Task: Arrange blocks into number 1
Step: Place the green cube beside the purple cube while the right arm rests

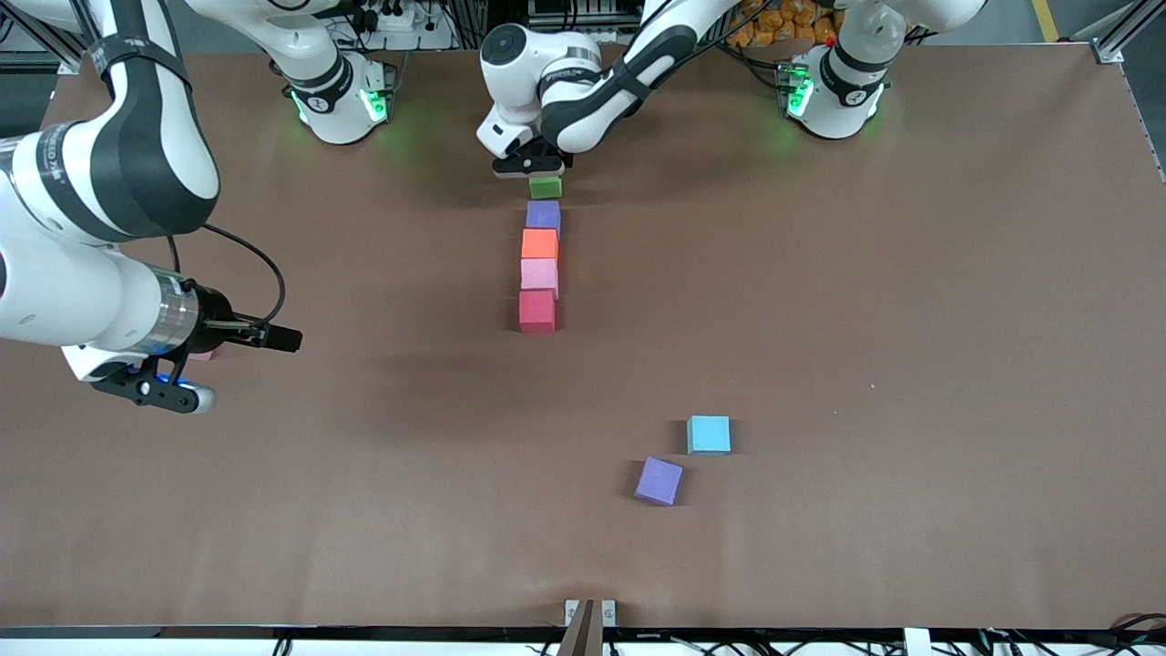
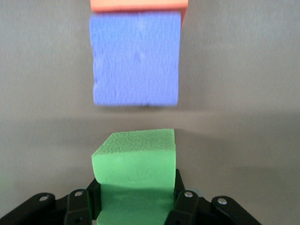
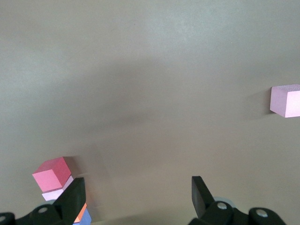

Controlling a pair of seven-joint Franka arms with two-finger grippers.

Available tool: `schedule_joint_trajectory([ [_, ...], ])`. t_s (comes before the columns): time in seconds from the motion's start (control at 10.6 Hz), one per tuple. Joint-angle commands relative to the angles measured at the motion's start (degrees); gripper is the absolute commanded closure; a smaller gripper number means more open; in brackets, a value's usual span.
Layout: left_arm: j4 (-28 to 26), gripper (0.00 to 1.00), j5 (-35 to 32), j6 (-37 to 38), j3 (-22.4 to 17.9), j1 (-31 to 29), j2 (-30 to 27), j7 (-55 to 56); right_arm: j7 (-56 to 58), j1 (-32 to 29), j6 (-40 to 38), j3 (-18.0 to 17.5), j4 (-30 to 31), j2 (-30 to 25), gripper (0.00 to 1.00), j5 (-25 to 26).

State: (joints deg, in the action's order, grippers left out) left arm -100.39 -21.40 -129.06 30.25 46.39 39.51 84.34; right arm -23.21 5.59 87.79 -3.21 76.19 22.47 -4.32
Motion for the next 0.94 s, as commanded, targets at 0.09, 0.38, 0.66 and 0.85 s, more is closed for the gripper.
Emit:
schedule_joint_trajectory([
  [0.09, 2.39, 1.00, -1.80, 0.39, -1.07, 0.54, 1.27, -1.02, 1.67, -0.75, 0.02, -0.75, 0.98, -1.47, 0.00, 1.85],
  [0.38, 3.53, 1.00, -1.45, 0.39, -1.24, 0.37, 2.06, -2.52, 2.12, -0.75, 0.37, -0.75, 1.07, -1.90, 0.00, 2.12],
  [0.66, 3.45, 1.00, -1.72, 0.56, -1.68, 0.19, 2.06, -2.52, 3.78, -2.68, 0.37, -0.75, 1.16, -5.32, 0.00, 1.86],
  [0.85, 3.36, 1.00, -1.80, 1.35, -1.86, 0.19, 1.97, -2.60, 11.66, -4.18, 0.37, -0.66, 2.11, -8.57, 0.00, 1.95],
])
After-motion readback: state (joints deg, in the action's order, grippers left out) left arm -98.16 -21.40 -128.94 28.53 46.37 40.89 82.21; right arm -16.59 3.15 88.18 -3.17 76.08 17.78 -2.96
